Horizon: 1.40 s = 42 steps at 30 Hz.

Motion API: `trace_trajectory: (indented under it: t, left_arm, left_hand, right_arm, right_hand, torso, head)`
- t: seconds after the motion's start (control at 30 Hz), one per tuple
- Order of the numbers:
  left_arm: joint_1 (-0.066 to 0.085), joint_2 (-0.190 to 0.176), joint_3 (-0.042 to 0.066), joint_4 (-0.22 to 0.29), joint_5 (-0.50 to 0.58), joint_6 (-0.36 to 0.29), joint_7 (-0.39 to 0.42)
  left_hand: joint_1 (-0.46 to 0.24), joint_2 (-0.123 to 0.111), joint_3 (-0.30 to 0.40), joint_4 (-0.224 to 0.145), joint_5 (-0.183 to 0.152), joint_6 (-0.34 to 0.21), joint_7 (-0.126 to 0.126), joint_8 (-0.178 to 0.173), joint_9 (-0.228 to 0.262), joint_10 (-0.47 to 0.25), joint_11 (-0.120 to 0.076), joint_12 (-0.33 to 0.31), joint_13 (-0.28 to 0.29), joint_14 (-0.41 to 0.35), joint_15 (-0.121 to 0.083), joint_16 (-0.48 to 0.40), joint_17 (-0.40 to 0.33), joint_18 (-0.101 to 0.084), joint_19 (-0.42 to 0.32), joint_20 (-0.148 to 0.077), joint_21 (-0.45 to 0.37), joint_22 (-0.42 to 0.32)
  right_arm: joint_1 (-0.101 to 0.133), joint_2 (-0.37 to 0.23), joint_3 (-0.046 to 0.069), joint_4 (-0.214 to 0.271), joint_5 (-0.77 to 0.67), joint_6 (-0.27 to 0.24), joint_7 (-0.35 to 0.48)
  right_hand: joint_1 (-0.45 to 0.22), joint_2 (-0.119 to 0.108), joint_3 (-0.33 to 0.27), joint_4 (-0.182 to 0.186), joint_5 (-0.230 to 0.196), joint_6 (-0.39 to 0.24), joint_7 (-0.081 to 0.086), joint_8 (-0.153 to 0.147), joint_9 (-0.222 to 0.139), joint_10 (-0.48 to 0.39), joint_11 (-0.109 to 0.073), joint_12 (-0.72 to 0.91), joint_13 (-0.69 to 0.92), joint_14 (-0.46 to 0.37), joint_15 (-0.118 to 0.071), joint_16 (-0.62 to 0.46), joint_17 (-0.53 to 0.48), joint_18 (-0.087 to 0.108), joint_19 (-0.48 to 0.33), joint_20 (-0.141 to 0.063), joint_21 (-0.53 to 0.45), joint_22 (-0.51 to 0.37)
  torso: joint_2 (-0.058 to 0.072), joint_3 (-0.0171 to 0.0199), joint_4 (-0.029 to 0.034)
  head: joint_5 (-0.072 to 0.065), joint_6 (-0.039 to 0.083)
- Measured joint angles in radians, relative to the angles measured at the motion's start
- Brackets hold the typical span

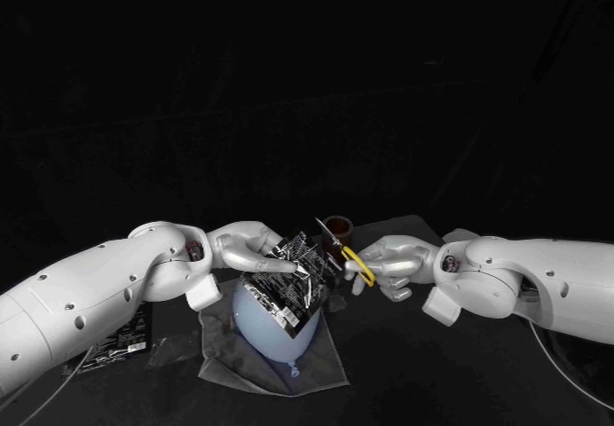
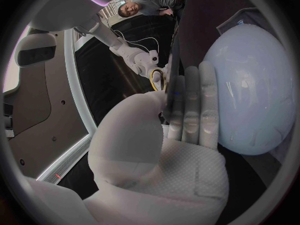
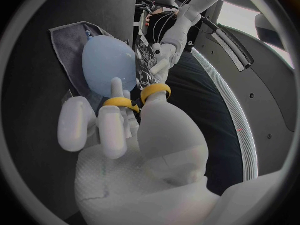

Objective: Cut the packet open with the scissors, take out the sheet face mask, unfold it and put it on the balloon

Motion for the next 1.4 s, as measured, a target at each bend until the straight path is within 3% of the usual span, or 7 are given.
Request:
trace_trajectory:
  t: [0.1, 0.23, 0.43, 0.53, 1.1, 1.27, 1.4]
  left_arm:
    - [0.000, -0.001, 0.000, 0.001, 0.000, 0.001, 0.001]
    - [0.000, -0.003, 0.000, 0.001, -0.001, 0.001, 0.004]
    - [0.000, -0.015, -0.001, 0.002, -0.001, 0.002, 0.007]
    - [-0.001, -0.023, -0.001, 0.004, -0.002, 0.003, 0.007]
    - [-0.001, -0.043, -0.002, 0.006, 0.000, 0.003, 0.007]
    - [-0.001, -0.043, -0.002, 0.006, 0.002, 0.003, 0.007]
    - [-0.001, -0.045, -0.002, 0.010, 0.004, 0.003, 0.007]
  left_hand:
    - [0.000, 0.000, 0.000, 0.000, 0.000, 0.000, 0.000, 0.000, 0.000, 0.000, 0.000, 0.000, 0.001, 0.000, 0.000, 0.000, 0.001, 0.000, 0.000, 0.000, 0.000, 0.001]
    - [0.000, 0.000, 0.000, 0.000, 0.000, 0.000, 0.000, 0.000, 0.000, 0.000, 0.000, 0.000, 0.001, 0.000, 0.000, 0.000, 0.001, 0.000, 0.000, 0.000, 0.000, 0.001]
    - [-0.003, 0.003, 0.000, 0.000, -0.001, 0.000, 0.000, 0.000, 0.000, 0.000, 0.000, 0.000, 0.002, -0.002, -0.002, 0.004, 0.002, 0.000, 0.000, 0.000, 0.000, 0.000]
    - [-0.004, 0.004, 0.000, 0.000, -0.001, -0.001, 0.000, 0.000, 0.000, 0.000, 0.000, 0.000, 0.002, -0.004, -0.003, 0.004, 0.002, 0.000, 0.000, 0.000, 0.000, 0.000]
    - [-0.004, 0.004, 0.000, 0.000, 0.000, -0.004, 0.000, 0.001, 0.000, 0.000, 0.000, 0.003, 0.004, -0.004, -0.003, 0.004, 0.004, 0.000, 0.000, 0.000, 0.000, 0.000]
    - [-0.004, 0.004, 0.000, 0.000, 0.000, -0.006, -0.002, 0.003, 0.000, 0.000, 0.000, 0.003, 0.004, -0.004, -0.003, 0.004, 0.004, 0.000, -0.001, 0.001, 0.000, 0.000]
    - [-0.004, 0.004, 0.000, 0.000, 0.000, -0.007, 0.000, 0.003, 0.000, 0.000, 0.000, 0.003, 0.006, -0.005, -0.002, 0.004, 0.007, 0.000, -0.001, 0.001, 0.000, 0.000]
  right_arm:
    - [0.000, -0.010, -0.003, 0.018, 0.020, -0.015, 0.009]
    - [0.000, -0.023, -0.006, 0.027, 0.065, -0.051, 0.026]
    - [0.000, -0.036, -0.010, 0.029, 0.140, -0.125, 0.050]
    - [0.000, -0.038, -0.012, 0.032, 0.170, -0.166, 0.059]
    - [-0.004, -0.042, -0.017, 0.045, 0.224, -0.359, 0.072]
    - [-0.004, -0.036, -0.018, 0.041, 0.227, -0.384, 0.066]
    - [-0.005, -0.028, -0.019, 0.039, 0.235, -0.382, 0.062]
  right_hand:
    - [0.142, 0.049, 0.051, -0.072, 0.000, 0.070, -0.044, -0.003, -0.030, 0.070, -0.010, 0.023, 0.006, -0.003, -0.042, 0.007, 0.012, 0.000, 0.022, -0.034, 0.021, 0.000]
    - [0.190, 0.006, 0.039, -0.094, 0.000, 0.133, -0.084, -0.009, -0.056, 0.081, 0.002, 0.056, 0.022, -0.008, -0.062, 0.006, 0.009, 0.000, 0.039, -0.064, 0.049, 0.000]
    - [0.193, 0.002, 0.052, -0.174, 0.027, 0.186, -0.110, 0.017, -0.032, 0.081, 0.002, 0.066, 0.226, -0.012, -0.077, -0.038, -0.041, -0.002, 0.018, -0.098, 0.000, 0.000]
    - [0.177, 0.018, 0.018, -0.209, 0.063, 0.187, -0.115, 0.044, 0.052, 0.081, 0.002, 0.066, 0.234, -0.015, -0.087, -0.020, 0.008, -0.002, 0.002, -0.113, -0.032, 0.000]
    - [0.098, 0.111, -0.031, -0.381, 0.080, 0.196, -0.109, 0.053, 0.109, 0.081, 0.002, 0.066, 0.304, -0.013, -0.095, 0.166, 0.090, -0.018, 0.059, -0.136, 0.089, 0.000]
    - [0.094, 0.112, -0.026, -0.384, 0.100, 0.196, -0.109, 0.053, 0.120, 0.081, 0.002, 0.066, 0.320, -0.012, -0.097, 0.166, 0.089, -0.023, 0.061, -0.138, 0.147, 0.000]
    - [-0.002, 0.107, 0.071, -0.472, 0.055, 0.196, -0.108, 0.053, 0.135, 0.081, 0.002, 0.066, 0.342, -0.009, -0.101, 0.166, 0.088, -0.024, 0.061, -0.141, 0.174, 0.000]
  torso:
    - [0.000, -0.0004, -0.0006]
    - [-0.001, -0.0005, -0.0006]
    - [-0.001, -0.0005, 0.0006]
    - [-0.001, -0.0005, 0.0009]
    - [0.000, 0.0000, 0.0006]
    - [0.000, 0.0001, 0.0000]
    - [0.000, 0.0001, -0.0004]
  head:
    - [0.000, -0.001]
    - [-0.004, -0.001]
    - [-0.006, 0.000]
    - [-0.007, 0.000]
    - [-0.011, 0.002]
    - [-0.011, 0.002]
    - [-0.011, 0.000]
